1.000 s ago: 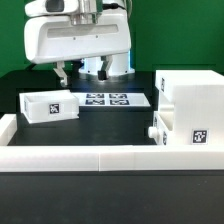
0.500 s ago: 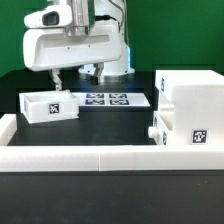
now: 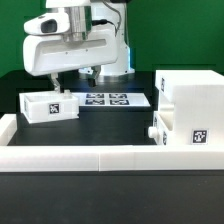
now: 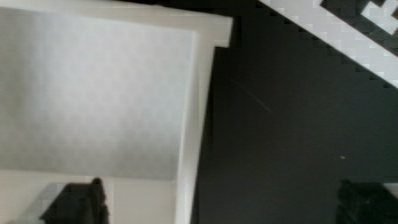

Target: Assemble drawer

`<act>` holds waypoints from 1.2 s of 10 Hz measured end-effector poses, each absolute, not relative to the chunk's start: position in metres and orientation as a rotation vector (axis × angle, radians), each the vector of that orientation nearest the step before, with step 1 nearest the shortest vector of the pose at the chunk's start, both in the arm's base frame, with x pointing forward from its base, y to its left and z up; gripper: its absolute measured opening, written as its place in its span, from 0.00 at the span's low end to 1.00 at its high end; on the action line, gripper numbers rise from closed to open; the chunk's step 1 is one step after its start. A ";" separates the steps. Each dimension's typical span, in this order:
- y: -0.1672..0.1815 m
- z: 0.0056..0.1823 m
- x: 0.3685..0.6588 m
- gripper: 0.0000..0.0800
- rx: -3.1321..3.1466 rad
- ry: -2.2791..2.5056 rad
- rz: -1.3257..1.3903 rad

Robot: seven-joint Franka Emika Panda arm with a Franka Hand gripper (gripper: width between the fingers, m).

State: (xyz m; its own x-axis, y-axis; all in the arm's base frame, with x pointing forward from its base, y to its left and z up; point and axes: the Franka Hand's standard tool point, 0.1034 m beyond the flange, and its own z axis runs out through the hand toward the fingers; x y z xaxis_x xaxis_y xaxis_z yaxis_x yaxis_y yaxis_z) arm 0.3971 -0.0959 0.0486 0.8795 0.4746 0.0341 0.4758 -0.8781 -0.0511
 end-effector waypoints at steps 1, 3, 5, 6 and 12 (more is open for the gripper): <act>-0.098 0.047 0.397 0.81 -2.998 -0.755 -0.048; -0.107 0.026 0.381 0.81 -3.032 -0.717 -0.078; -0.111 0.011 0.378 0.81 -3.038 -0.689 -0.078; -0.111 0.006 0.376 0.81 -3.037 -0.687 -0.075; -0.110 0.004 0.376 0.33 -3.037 -0.688 -0.078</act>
Offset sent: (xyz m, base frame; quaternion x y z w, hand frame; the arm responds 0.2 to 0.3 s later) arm -0.0104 -0.0222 -0.0291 -0.0074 0.0211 0.0352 0.9991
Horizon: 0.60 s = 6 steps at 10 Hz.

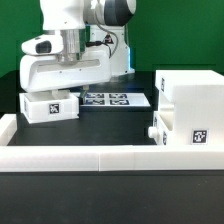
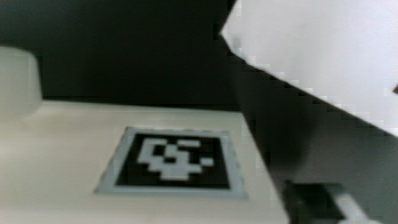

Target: Assemble drawer

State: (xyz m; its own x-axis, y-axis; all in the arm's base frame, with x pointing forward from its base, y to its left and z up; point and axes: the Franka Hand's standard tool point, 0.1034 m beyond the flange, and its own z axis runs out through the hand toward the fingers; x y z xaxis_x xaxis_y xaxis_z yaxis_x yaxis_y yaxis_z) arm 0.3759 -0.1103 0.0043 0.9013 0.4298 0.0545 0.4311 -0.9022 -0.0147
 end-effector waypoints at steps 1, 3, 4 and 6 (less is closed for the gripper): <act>-0.109 0.004 0.376 0.33 -3.036 -0.691 -0.078; -0.108 0.004 0.377 0.05 -3.035 -0.696 -0.078; -0.107 0.004 0.377 0.05 -3.034 -0.699 -0.078; -0.104 0.004 0.378 0.05 -3.031 -0.709 -0.078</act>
Offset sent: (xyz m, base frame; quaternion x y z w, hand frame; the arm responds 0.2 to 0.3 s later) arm 0.0004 0.0038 0.0015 -0.0048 -0.0036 0.0011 1.0000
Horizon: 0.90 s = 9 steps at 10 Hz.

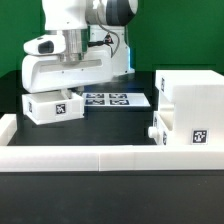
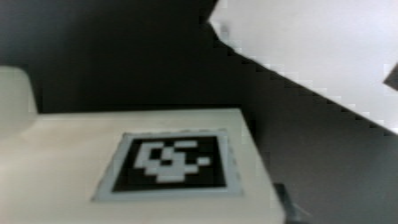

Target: Assemble drawer

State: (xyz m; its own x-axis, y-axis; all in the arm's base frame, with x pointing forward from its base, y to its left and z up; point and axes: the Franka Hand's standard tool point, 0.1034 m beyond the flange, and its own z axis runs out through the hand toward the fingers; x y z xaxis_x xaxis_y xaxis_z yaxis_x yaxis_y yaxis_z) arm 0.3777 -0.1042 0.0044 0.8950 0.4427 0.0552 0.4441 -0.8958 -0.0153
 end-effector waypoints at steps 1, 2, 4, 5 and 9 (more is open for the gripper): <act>-0.102 0.005 0.379 0.05 -3.029 -0.719 -0.079; -0.098 0.006 0.380 0.05 -3.026 -0.732 -0.081; -0.084 0.017 0.390 0.05 -3.017 -0.777 -0.087; -0.073 0.027 0.397 0.05 -3.001 -0.784 -0.058; -0.061 0.059 0.438 0.05 -2.908 -1.006 -0.007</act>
Offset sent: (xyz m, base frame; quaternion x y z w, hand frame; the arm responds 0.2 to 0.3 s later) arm 0.0145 0.0184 0.0209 -0.0102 -0.0180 -0.0209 0.9996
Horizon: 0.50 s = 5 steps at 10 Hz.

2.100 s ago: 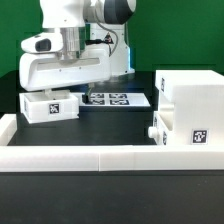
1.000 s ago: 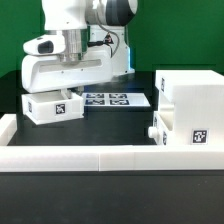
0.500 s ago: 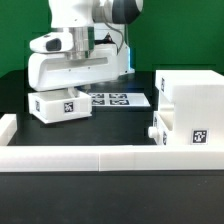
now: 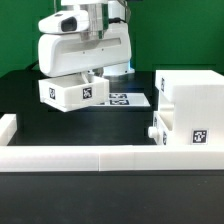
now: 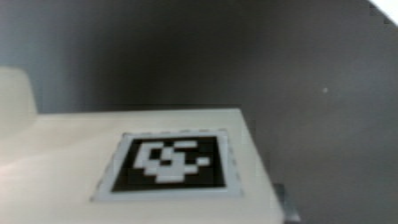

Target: Assemble drawer

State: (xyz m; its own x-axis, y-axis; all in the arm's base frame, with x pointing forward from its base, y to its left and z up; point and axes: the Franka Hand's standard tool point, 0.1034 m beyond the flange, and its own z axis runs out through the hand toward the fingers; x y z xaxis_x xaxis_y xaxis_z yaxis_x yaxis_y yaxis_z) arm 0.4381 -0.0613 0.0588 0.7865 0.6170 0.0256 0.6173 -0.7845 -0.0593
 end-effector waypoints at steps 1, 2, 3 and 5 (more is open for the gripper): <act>-0.060 0.058 0.442 0.05 -2.877 -1.068 0.021; -0.061 0.056 0.439 0.05 -2.872 -1.078 0.023; -0.061 0.056 0.439 0.05 -2.872 -1.076 0.024; -0.064 0.055 0.438 0.05 -2.749 -1.365 0.022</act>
Offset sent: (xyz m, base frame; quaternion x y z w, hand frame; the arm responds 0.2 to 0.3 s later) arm 0.0000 0.0000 0.0000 0.0000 0.0000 -0.0650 0.9979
